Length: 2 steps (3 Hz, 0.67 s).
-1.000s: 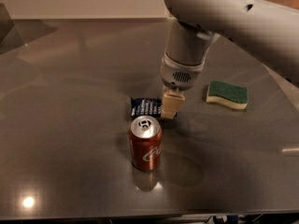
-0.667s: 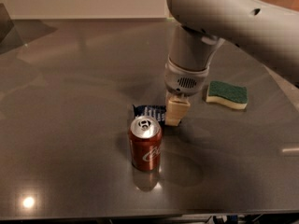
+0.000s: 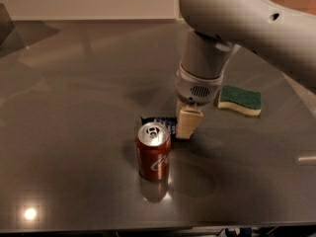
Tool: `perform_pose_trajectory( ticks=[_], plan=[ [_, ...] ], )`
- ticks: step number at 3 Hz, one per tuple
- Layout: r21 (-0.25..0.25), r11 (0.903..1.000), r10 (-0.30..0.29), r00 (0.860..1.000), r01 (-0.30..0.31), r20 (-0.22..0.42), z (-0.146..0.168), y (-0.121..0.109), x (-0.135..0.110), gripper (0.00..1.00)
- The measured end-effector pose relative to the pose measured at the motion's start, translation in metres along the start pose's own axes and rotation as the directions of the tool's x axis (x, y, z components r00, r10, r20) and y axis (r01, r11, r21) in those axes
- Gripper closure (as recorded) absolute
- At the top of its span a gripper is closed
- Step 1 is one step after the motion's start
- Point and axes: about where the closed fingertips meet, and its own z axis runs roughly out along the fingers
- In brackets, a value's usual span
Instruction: Move rxbar blueberry near coke can
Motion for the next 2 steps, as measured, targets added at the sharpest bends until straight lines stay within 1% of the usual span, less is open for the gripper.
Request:
perform_pose_trajectory(
  ticks=[1, 2],
  plan=[
    [0.006, 1.0000, -0.001, 1.000, 0.001, 0.003, -0.0003, -0.0005, -0.0009, 0.12],
    [0.011, 0.9999, -0.001, 1.000, 0.001, 0.005, -0.0006, -0.0009, -0.0018, 0.00]
  ],
)
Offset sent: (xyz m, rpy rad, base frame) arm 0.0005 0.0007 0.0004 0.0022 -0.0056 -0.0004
